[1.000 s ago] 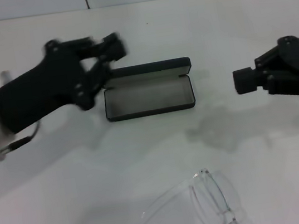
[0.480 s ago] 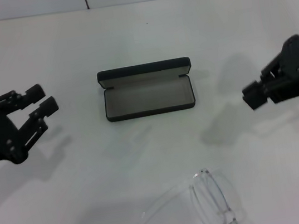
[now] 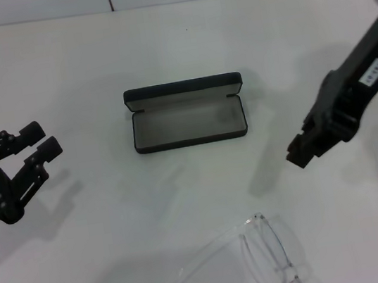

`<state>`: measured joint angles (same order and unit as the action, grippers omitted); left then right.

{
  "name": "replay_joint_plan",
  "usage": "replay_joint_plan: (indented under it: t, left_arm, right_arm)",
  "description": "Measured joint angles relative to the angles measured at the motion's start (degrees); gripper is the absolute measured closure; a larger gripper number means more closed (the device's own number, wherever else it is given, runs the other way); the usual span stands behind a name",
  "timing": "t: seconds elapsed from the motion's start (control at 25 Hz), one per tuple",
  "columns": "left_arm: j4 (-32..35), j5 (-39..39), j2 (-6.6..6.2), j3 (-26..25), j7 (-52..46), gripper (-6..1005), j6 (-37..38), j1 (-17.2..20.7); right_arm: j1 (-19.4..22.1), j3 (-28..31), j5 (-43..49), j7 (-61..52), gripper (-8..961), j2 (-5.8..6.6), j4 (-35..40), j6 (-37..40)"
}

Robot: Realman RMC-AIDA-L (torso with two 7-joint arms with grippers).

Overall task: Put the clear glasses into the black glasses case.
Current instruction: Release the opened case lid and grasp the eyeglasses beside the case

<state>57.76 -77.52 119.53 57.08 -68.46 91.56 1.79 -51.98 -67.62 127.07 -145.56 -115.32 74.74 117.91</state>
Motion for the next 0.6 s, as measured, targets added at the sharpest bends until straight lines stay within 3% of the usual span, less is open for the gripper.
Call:
replay_joint_plan:
  t: [0.2,0.4,0.6]
  left_arm:
    - [-0.1,-0.1,0.00,0.0,0.0,705,0.1,-0.2]
    - [-0.2,-0.1,0.00,0.0,0.0,705,0.1,-0.9]
    - [-0.2,-0.1,0.00,0.0,0.1,706,0.1,-1.6]
  right_arm:
    - [-3.0,2.7,0.1,0.4,844,0.48,-6.4,-0.9]
    - [-3.9,7.1,-0.2,4.0,843,1.11,-7.8,-2.1]
    - [-4.8,8.5,0.9,3.4,758,1.65,-9.6,-2.8]
